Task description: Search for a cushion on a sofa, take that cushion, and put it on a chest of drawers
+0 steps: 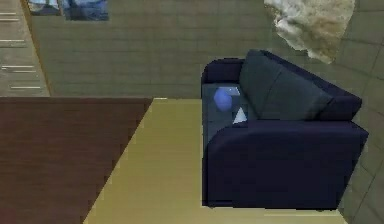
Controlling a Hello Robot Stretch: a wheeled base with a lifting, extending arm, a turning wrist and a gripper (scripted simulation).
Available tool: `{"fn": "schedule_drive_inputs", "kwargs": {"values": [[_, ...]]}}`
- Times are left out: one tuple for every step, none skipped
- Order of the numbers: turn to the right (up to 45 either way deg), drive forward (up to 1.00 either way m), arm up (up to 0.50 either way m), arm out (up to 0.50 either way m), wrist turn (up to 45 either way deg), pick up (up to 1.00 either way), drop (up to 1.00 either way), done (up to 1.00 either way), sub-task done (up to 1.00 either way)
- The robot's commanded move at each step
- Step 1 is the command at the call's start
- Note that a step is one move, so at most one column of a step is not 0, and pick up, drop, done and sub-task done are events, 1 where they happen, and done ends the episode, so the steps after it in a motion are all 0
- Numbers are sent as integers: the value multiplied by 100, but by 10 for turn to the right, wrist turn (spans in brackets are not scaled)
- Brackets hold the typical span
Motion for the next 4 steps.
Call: {"fn": "schedule_drive_inputs", "kwargs": {"values": [[90,0,0,0,0,0,0,0,0],[0,35,0,0,0,0,0,0,0],[360,0,0,0,0,0,0,0,0],[0,40,0,0,0,0,0,0,0]]}}
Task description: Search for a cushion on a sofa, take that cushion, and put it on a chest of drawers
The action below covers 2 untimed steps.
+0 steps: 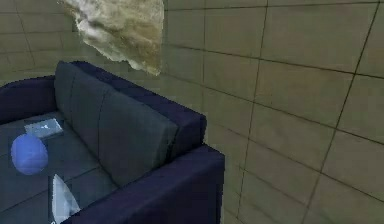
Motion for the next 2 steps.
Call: {"fn": "schedule_drive_inputs", "kwargs": {"values": [[-450,0,0,0,0,0,0,0,0],[-450,0,0,0,0,0,0,0,0]]}}
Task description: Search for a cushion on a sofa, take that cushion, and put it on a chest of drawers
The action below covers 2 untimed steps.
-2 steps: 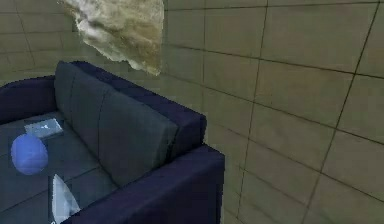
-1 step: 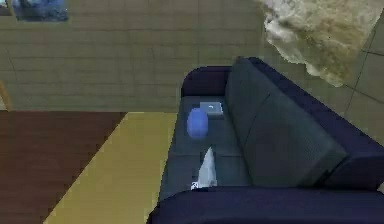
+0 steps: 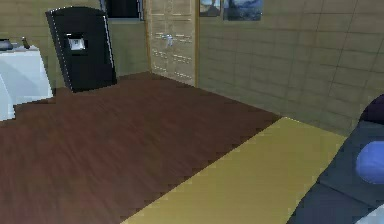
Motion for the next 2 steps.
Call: {"fn": "schedule_drive_inputs", "kwargs": {"values": [[-180,0,0,0,0,0,0,0,0],[0,100,0,0,0,0,0,0,0]]}}
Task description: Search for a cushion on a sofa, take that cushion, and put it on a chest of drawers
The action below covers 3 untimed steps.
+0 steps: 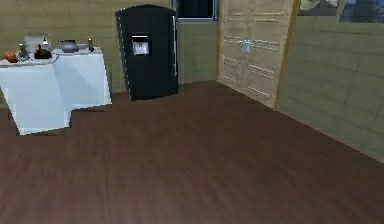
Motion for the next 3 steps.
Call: {"fn": "schedule_drive_inputs", "kwargs": {"values": [[450,0,0,0,0,0,0,0,0],[180,0,0,0,0,0,0,0,0],[0,60,0,0,0,0,0,0,0]]}}
